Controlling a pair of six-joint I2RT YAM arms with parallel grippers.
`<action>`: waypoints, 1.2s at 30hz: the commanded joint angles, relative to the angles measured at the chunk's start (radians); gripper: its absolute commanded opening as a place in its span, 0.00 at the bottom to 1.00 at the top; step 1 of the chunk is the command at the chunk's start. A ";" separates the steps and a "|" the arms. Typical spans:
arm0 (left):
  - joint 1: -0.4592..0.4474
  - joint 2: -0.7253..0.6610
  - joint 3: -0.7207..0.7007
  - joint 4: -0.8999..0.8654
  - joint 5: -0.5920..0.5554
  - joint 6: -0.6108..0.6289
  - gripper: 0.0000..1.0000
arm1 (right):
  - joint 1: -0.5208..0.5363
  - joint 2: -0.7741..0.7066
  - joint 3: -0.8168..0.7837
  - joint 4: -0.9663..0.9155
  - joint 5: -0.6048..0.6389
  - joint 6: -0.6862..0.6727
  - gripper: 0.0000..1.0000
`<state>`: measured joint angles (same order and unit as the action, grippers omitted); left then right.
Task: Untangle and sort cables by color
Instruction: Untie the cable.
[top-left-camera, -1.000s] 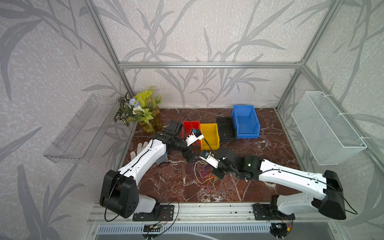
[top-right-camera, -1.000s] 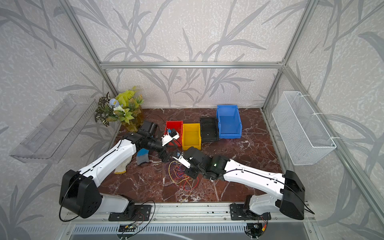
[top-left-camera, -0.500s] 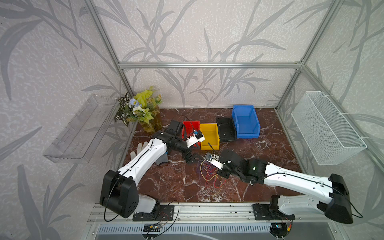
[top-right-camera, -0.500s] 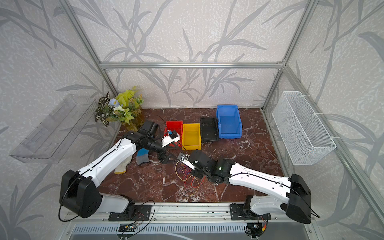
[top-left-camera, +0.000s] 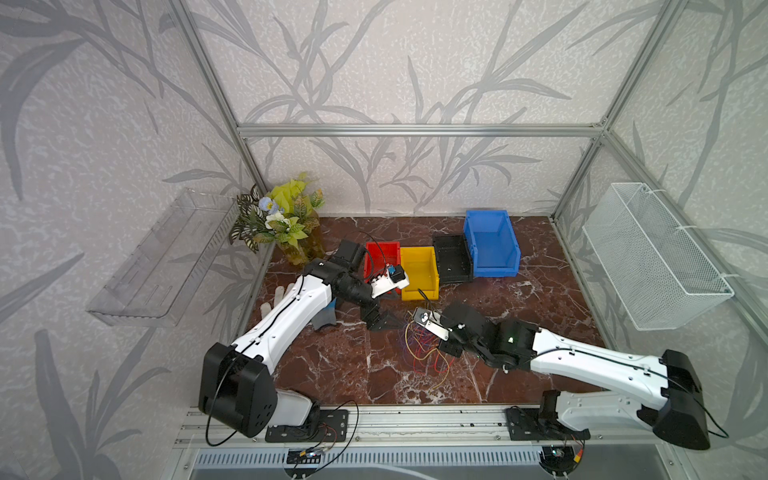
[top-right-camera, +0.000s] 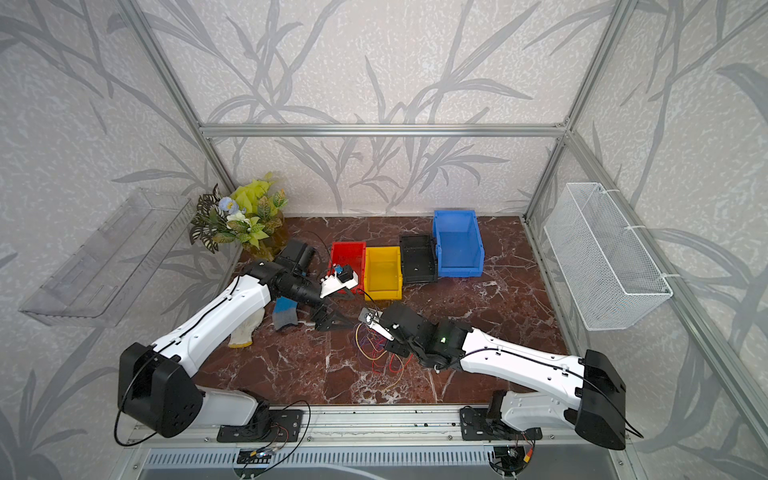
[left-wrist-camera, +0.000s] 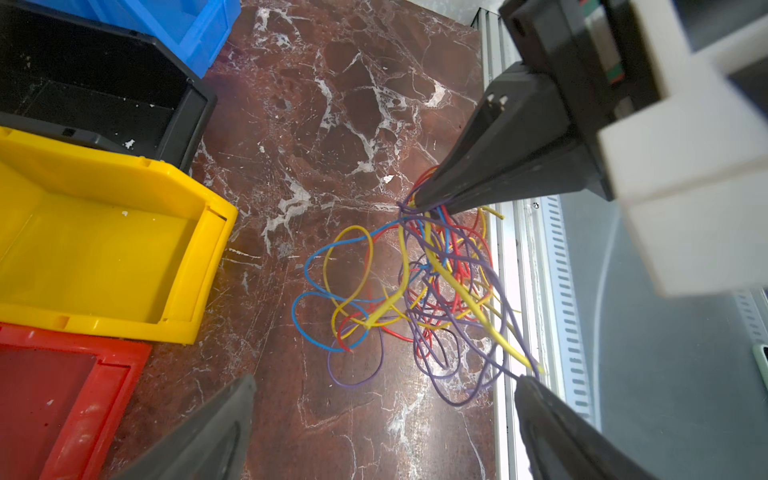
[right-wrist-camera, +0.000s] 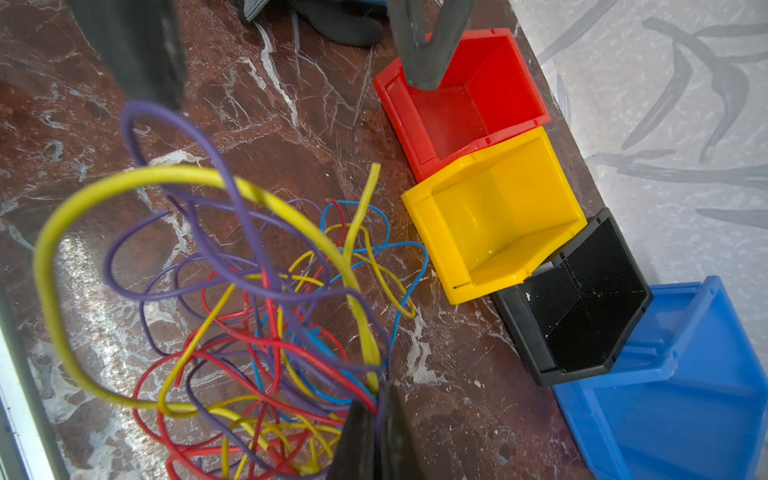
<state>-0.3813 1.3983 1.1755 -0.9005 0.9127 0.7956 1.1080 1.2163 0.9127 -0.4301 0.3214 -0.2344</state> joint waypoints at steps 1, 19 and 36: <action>0.003 -0.013 0.024 -0.057 0.032 0.059 0.99 | 0.002 -0.024 -0.006 0.024 0.021 -0.003 0.00; -0.025 0.054 0.037 0.036 0.064 -0.017 0.27 | 0.002 -0.038 -0.015 0.067 -0.035 -0.009 0.00; 0.032 0.005 0.306 -0.098 -0.070 -0.047 0.00 | -0.088 0.090 -0.082 -0.046 -0.137 0.179 0.28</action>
<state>-0.3710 1.4357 1.4143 -0.9474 0.8642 0.7700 1.0534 1.2732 0.8459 -0.4309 0.2493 -0.1268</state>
